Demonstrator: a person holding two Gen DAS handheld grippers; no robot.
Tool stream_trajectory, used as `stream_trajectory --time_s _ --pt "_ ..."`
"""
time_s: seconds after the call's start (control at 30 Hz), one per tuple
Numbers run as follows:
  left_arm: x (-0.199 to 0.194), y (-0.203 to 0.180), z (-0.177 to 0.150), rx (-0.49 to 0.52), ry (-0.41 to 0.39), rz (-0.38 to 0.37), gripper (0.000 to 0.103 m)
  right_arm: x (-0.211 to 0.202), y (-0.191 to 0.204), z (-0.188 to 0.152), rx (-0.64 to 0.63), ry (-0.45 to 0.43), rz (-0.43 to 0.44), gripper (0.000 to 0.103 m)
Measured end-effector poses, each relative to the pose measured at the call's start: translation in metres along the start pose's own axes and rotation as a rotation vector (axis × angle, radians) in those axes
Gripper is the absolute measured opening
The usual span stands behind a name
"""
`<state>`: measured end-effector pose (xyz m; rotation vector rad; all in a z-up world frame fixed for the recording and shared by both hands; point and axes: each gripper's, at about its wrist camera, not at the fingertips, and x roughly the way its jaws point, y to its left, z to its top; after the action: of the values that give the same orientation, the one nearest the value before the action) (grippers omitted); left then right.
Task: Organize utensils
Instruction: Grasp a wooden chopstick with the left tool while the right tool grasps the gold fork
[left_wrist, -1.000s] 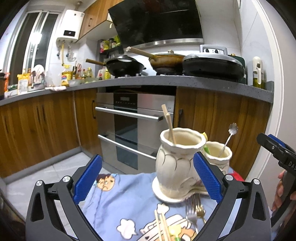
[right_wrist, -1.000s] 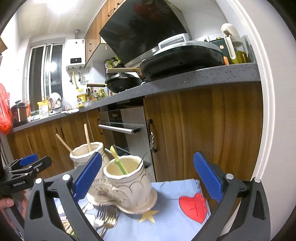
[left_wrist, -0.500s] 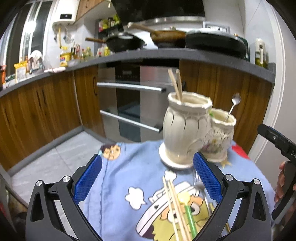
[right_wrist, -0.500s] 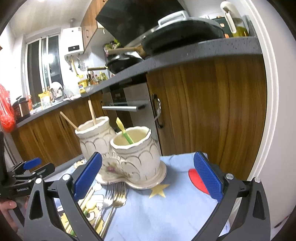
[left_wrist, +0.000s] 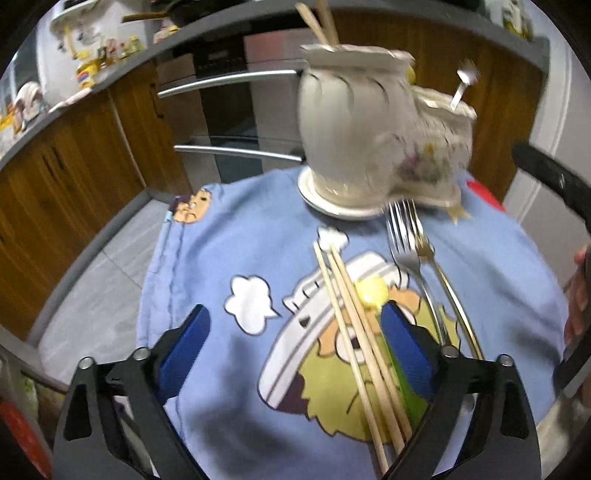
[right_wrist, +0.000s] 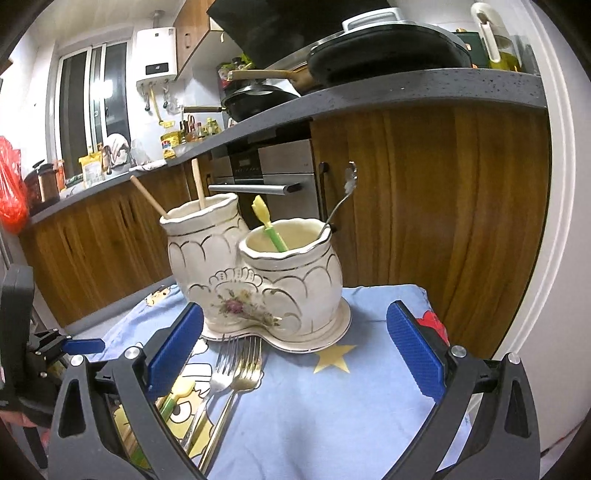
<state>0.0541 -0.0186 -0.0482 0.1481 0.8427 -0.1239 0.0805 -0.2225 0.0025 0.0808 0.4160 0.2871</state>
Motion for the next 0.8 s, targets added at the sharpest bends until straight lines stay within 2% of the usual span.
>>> stream_trajectory --time_s 0.03,0.1,0.17,0.23,0.4,0.47,0.6,0.7,0.8 --pt "0.001 -0.001 0.000 0.005 0.007 0.002 0.079 0.000 0.001 -0.001 -0.004 0.003 -0.003 0.098" --pt "0.003 -0.001 -0.002 0.007 0.026 0.001 0.074 -0.001 0.001 -0.003 -0.005 0.008 -0.004 0.098" --pt "0.007 -0.001 -0.006 0.005 0.054 -0.004 0.062 0.000 0.001 -0.004 -0.004 0.017 -0.006 0.098" --pt "0.010 -0.002 -0.008 0.008 0.072 -0.020 0.056 0.001 0.000 -0.002 -0.003 0.018 -0.005 0.098" --pt "0.010 -0.009 -0.010 0.019 0.091 -0.043 0.049 0.000 0.000 -0.003 -0.008 0.023 -0.005 0.098" --pt "0.010 -0.010 -0.010 0.023 0.099 -0.048 0.040 0.001 0.000 -0.003 -0.014 0.029 -0.007 0.098" --pt "0.014 -0.015 -0.010 0.038 0.100 -0.054 0.030 0.003 0.001 -0.004 -0.022 0.057 -0.010 0.098" --pt "0.017 -0.018 -0.007 0.041 0.090 -0.046 0.024 0.008 0.003 -0.008 -0.032 0.102 -0.004 0.098" --pt "0.018 -0.023 -0.006 0.054 0.085 -0.048 0.014 0.015 0.010 -0.015 -0.068 0.173 0.019 0.098"
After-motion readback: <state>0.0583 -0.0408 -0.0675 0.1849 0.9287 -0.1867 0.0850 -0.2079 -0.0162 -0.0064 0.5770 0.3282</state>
